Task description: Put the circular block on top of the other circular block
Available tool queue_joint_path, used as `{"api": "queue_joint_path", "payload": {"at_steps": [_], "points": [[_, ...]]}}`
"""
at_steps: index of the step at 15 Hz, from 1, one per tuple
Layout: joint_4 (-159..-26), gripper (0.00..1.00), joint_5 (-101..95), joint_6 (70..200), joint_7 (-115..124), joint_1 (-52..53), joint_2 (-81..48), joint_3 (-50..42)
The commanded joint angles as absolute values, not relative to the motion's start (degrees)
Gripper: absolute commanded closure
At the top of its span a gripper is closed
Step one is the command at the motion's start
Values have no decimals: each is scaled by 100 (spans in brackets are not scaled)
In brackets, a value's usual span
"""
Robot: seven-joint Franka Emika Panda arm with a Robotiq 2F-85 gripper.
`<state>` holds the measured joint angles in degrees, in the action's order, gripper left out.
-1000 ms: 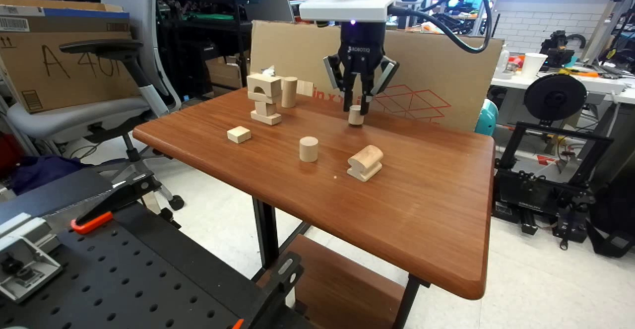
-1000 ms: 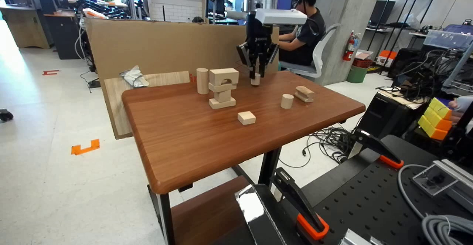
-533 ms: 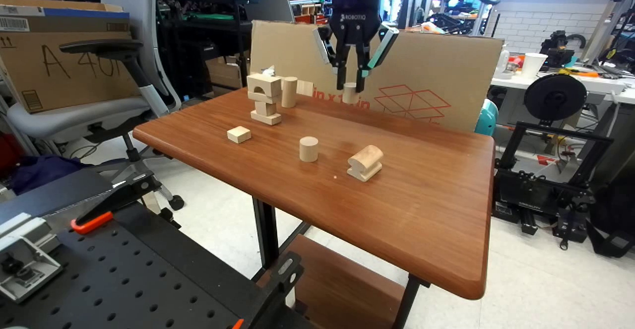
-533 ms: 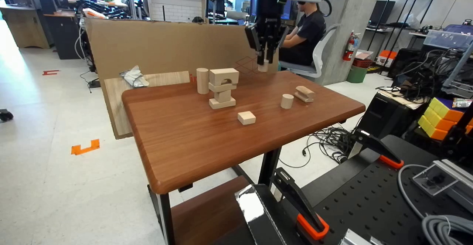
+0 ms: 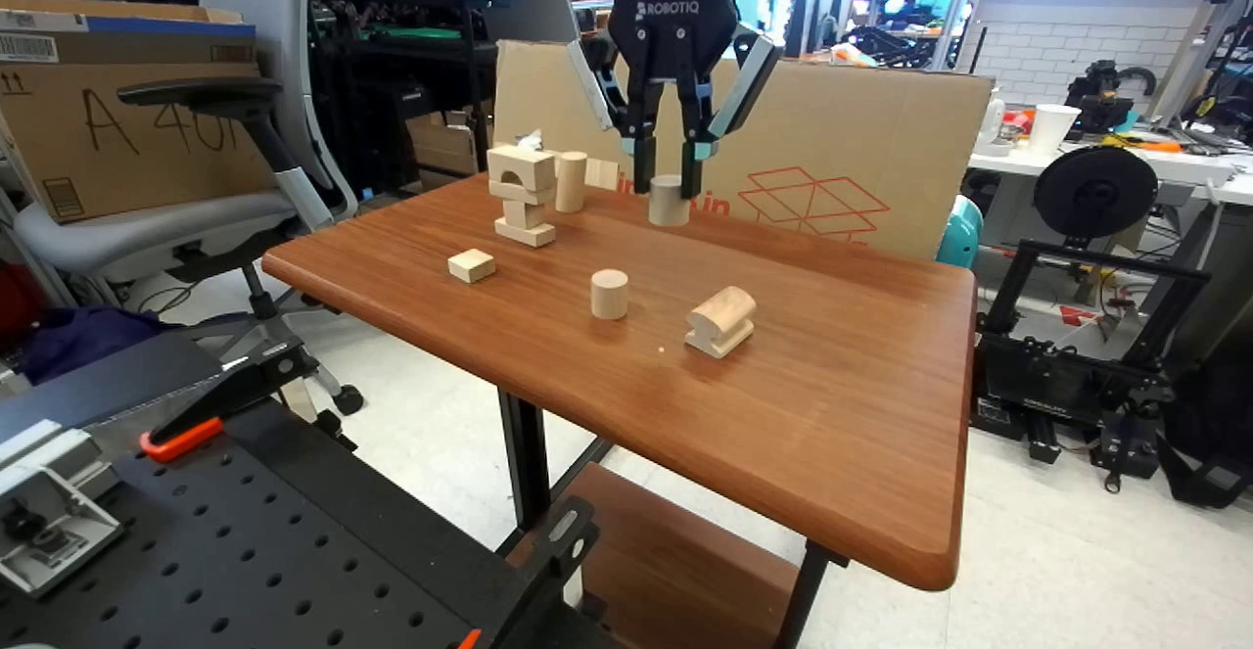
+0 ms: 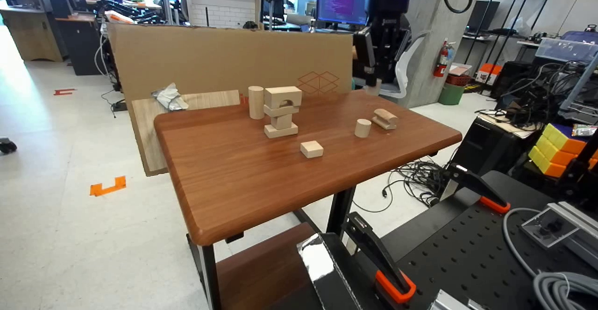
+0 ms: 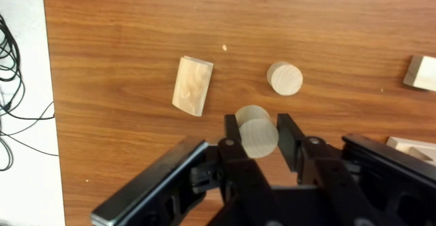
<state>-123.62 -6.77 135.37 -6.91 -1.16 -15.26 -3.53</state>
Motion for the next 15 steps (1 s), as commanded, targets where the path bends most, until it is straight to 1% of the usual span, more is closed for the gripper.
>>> {"api": "queue_joint_path", "payload": {"at_steps": [1,8,15], "points": [[-13008,92,-1004,13961,-596,-156,-1112,-397],[-13283,92,-882,14184,-603,-124,-1120,-284],[-13080,92,-753,14356,-610,-114,-1285,-166]]}}
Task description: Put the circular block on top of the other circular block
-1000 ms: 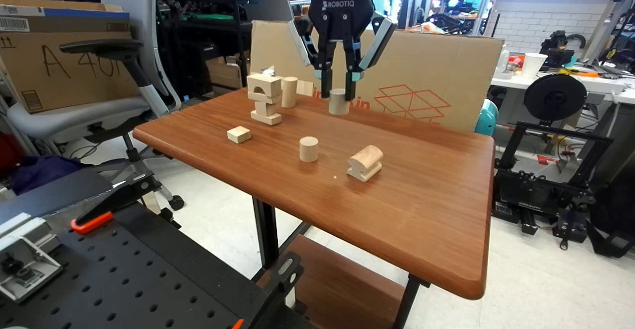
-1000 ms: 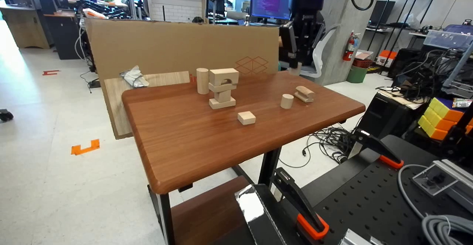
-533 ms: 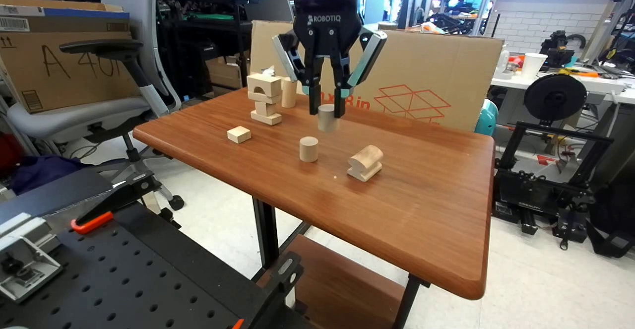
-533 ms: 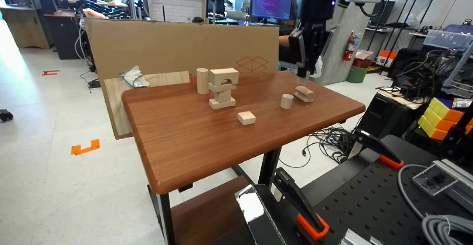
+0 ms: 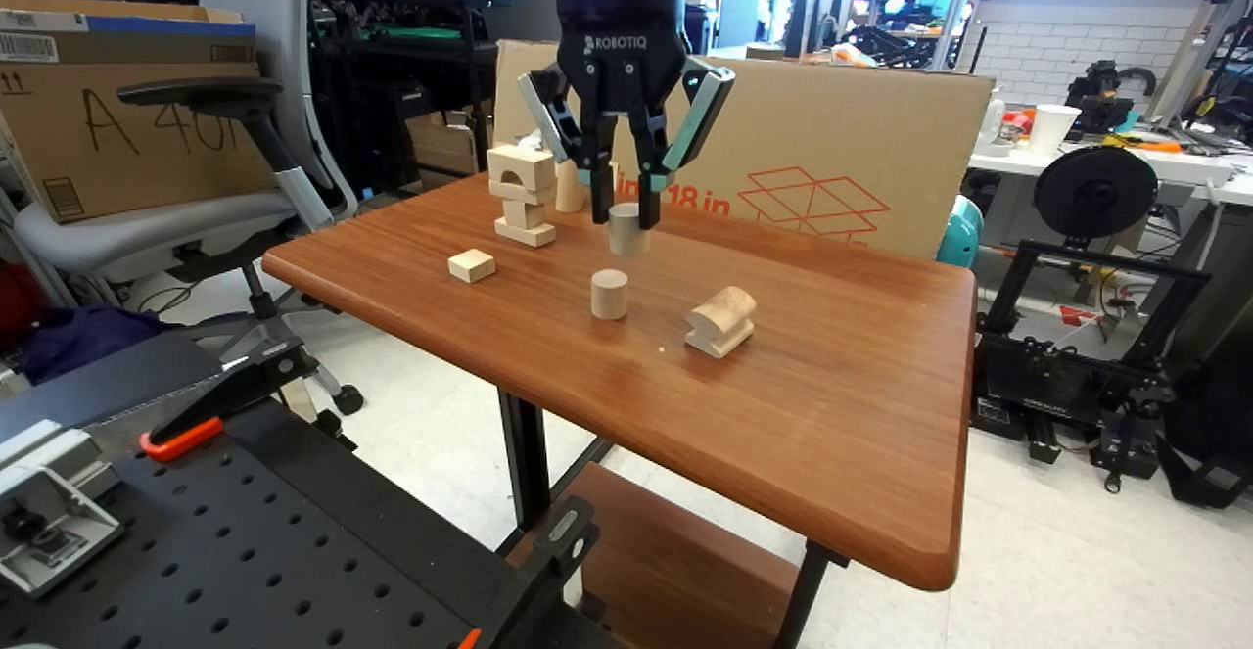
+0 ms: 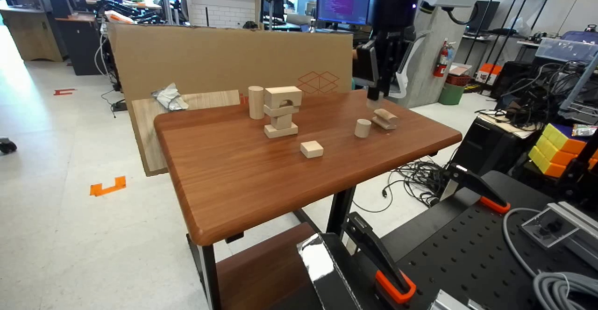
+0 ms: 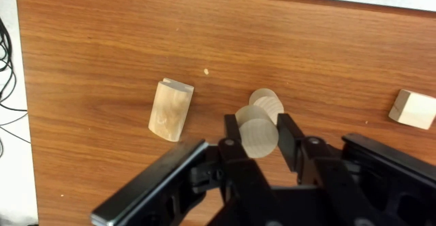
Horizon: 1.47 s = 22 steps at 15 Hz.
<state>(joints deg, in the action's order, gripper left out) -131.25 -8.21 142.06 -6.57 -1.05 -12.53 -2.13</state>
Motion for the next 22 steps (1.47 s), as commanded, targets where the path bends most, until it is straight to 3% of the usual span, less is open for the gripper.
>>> {"api": "queue_joint_path", "payload": {"at_steps": [1,22], "points": [[-13057,92,-768,14357,-586,-109,-1321,-167],[-12738,92,-704,14208,-571,-70,-1840,-42]]}}
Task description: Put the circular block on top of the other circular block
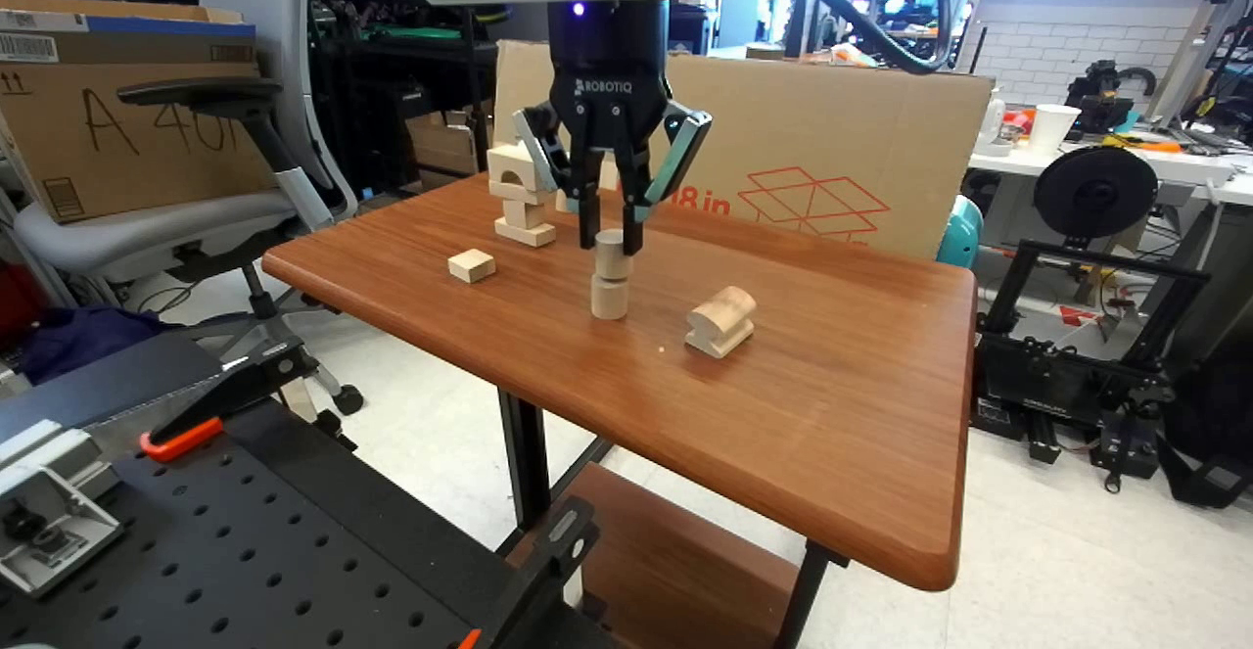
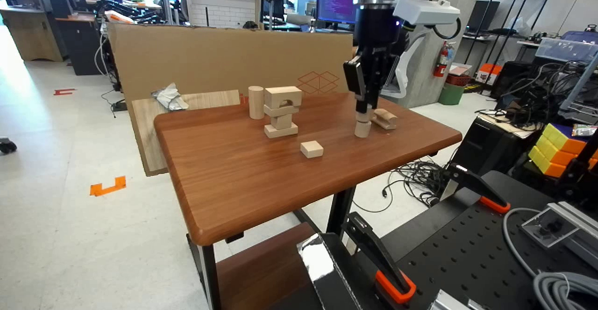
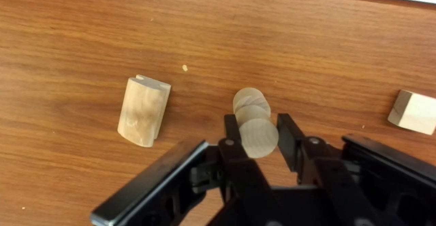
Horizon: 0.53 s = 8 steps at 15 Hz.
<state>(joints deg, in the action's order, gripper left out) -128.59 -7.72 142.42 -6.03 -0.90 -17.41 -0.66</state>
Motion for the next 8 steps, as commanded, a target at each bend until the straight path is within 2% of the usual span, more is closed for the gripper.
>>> {"api": "queue_joint_path", "payload": {"at_steps": [1,7,8], "points": [[-12741,92,-701,14202,-578,-69,-1845,-37],[-12741,92,-712,14177,-562,-55,-1845,-27],[-12740,64,-725,14167,-549,-51,-1846,-34]]}}
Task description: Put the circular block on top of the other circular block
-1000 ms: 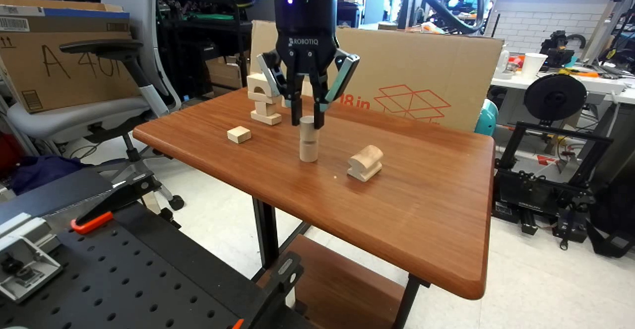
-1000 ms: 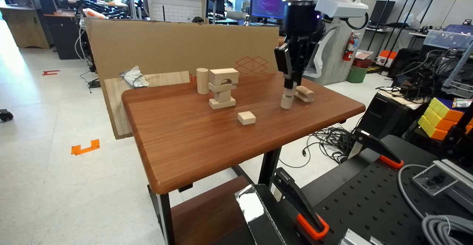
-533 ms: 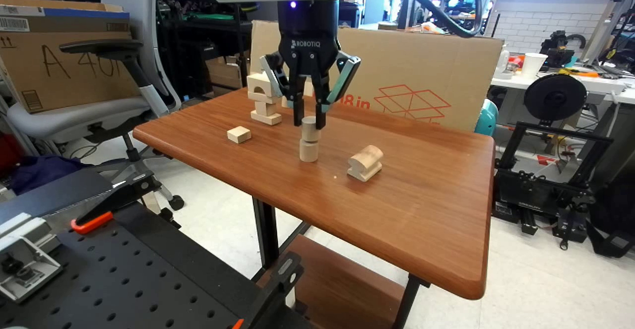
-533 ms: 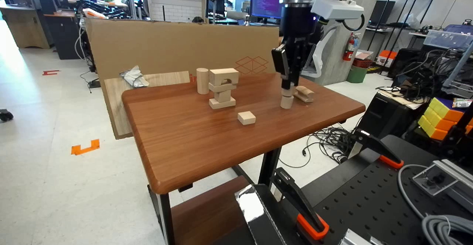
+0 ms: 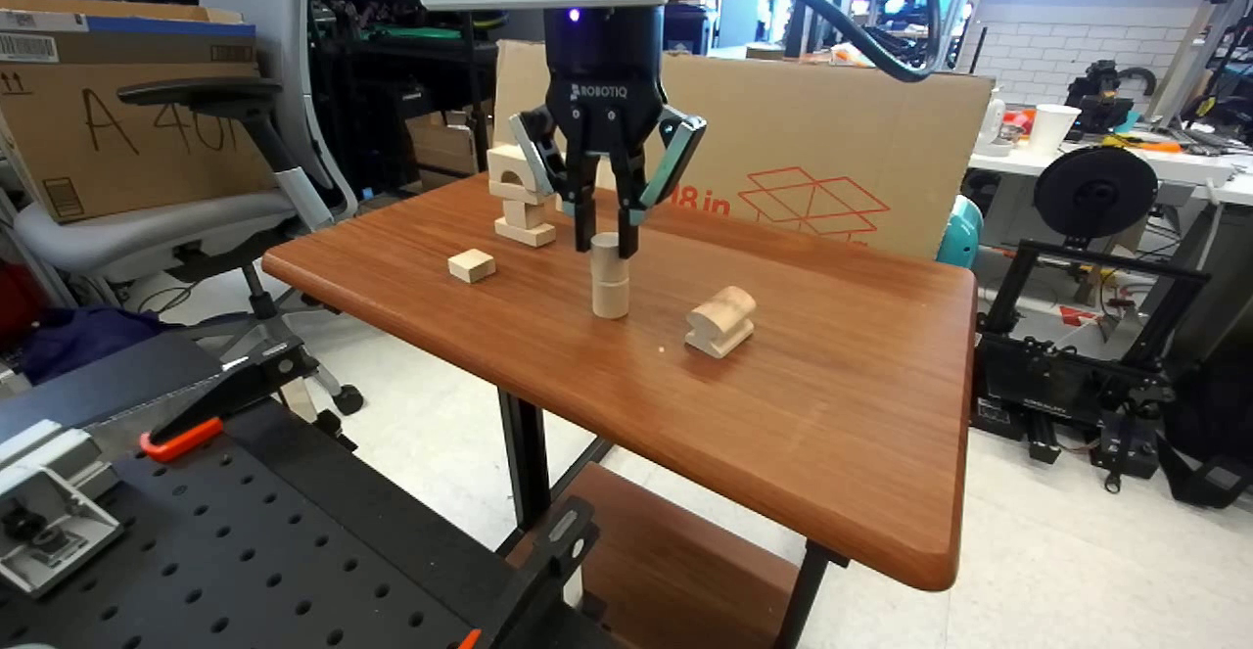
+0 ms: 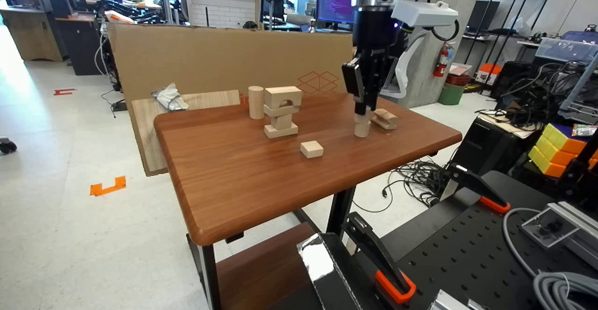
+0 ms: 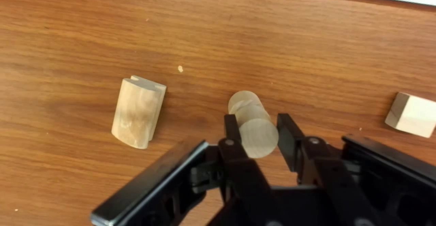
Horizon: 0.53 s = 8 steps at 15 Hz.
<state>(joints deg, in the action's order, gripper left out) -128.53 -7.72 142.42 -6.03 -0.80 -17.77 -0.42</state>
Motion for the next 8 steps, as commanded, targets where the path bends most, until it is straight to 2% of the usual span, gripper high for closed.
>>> {"api": "queue_joint_path", "payload": {"at_steps": [1,3,8], "points": [[-12741,40,-727,14156,-535,-49,-1843,-38],[-12769,36,-729,14164,-542,-50,-1806,-36],[-12939,1,-646,14126,-538,-61,-1288,-4]]}}
